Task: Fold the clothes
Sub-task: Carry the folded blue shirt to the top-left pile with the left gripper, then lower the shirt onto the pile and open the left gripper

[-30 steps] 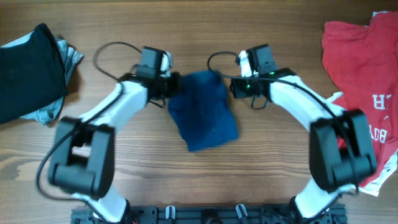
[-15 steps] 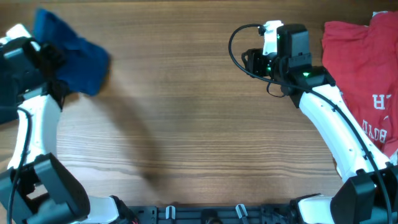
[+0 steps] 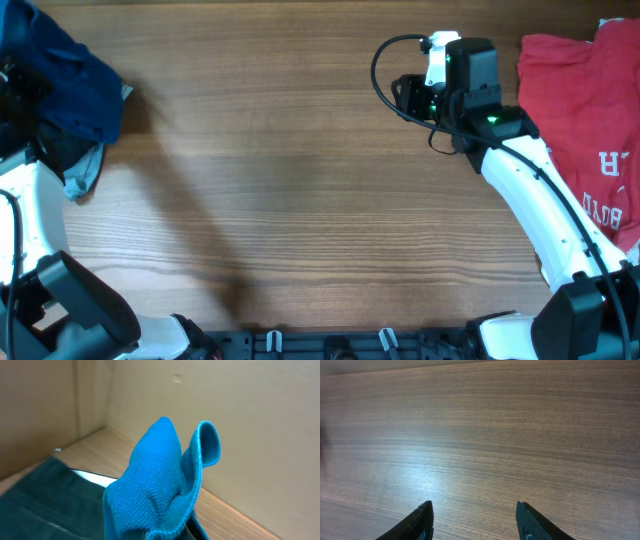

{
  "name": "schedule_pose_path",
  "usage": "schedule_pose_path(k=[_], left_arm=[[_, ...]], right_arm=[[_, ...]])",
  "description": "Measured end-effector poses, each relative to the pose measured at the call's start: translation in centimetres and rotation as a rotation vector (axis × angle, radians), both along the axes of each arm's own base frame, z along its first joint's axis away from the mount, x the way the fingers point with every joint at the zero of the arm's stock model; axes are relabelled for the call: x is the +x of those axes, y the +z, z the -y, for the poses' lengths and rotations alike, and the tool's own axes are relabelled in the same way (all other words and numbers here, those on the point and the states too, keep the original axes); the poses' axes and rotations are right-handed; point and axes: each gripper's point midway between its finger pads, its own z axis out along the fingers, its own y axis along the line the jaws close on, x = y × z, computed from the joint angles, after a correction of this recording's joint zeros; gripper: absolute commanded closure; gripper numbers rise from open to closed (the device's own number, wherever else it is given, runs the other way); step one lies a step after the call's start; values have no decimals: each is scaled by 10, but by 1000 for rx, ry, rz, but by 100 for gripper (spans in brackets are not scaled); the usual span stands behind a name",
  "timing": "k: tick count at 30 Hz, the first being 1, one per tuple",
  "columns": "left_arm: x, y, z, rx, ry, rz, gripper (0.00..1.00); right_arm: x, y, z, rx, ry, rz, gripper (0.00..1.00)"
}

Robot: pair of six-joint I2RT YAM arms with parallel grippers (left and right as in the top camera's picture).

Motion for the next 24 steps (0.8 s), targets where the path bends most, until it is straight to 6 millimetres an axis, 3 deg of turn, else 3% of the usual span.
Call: schedule_pose_path(k=[8, 14, 20, 24], left_arm=[[14, 18, 36, -38, -220, 85, 96], [16, 24, 38, -36, -238, 96, 96], [3, 1, 7, -69, -89, 14, 96], [-9, -34, -35, -99, 26, -44, 94]], right_arm=[[-1, -2, 3, -5, -23, -11, 47], [-1, -2, 5, -5, -34, -13, 47], [-1, -3, 5, -2, -39, -18, 47], [-1, -3, 5, -3, -41, -18, 47]])
